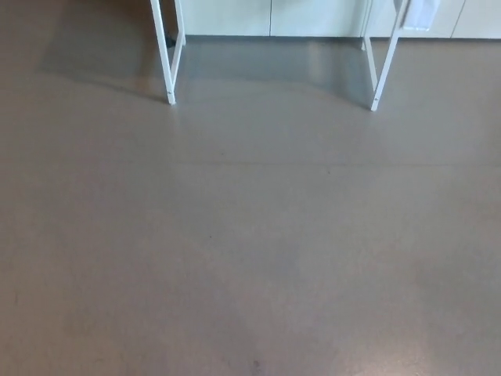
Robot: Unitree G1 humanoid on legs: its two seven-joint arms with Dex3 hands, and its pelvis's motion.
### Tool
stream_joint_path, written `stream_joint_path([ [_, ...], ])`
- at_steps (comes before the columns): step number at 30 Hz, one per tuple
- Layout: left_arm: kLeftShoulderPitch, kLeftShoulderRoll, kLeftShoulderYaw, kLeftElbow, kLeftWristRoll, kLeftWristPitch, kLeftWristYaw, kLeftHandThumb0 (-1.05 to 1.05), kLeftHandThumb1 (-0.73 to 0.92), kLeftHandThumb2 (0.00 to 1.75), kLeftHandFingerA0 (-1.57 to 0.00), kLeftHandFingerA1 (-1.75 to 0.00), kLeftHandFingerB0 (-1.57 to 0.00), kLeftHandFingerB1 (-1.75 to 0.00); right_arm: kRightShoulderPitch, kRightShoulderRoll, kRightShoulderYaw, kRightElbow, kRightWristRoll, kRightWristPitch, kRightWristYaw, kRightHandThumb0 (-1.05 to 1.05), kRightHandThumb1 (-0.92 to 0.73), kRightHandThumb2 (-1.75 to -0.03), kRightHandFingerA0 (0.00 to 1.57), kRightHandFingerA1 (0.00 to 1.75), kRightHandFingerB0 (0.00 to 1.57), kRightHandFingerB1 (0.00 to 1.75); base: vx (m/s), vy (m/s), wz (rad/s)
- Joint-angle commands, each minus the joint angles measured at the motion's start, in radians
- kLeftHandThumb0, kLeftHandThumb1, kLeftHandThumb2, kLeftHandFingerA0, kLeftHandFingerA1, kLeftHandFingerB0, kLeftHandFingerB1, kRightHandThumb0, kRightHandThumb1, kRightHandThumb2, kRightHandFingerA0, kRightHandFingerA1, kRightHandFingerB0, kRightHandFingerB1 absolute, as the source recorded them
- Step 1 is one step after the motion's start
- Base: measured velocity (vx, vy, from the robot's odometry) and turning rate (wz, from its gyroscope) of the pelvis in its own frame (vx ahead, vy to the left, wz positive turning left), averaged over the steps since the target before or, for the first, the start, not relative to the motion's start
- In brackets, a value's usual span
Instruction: The robot walk towards a table in front and uses its left hand to pick up the pot from the base and pour water to the cup on the right hand side
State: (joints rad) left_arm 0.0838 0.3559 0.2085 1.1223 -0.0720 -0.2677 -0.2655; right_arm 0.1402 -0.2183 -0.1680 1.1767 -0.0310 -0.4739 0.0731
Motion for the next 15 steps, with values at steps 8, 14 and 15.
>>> stream_joint_path([
  [8,0.010,0.028,-0.038,0.006,0.044,-0.065,0.048,0.05,0.35,0.50,-0.58,-0.47,-0.47,-0.42,0.012,-0.001,0.002,0.003,0.004,-0.017,-0.008,-0.57,-0.66,-0.60,0.28,0.55,0.16,0.32,0.27,0.324,0.08],
  [14,0.005,0.034,-0.048,0.025,0.051,-0.083,0.052,0.01,0.33,0.49,-0.61,-0.47,-0.49,-0.42,0.011,-0.003,0.012,0.001,-0.005,-0.011,-0.015,-0.57,-0.66,-0.60,0.29,0.54,0.16,0.32,0.18,-0.085,0.11],
  [15,-0.003,0.031,-0.046,0.031,0.048,-0.084,0.051,0.02,0.33,0.49,-0.61,-0.48,-0.49,-0.42,-0.001,-0.004,0.011,0.007,-0.004,-0.005,-0.019,-0.53,-0.65,-0.59,0.30,0.53,0.17,0.32,0.07,-0.197,0.17],
])
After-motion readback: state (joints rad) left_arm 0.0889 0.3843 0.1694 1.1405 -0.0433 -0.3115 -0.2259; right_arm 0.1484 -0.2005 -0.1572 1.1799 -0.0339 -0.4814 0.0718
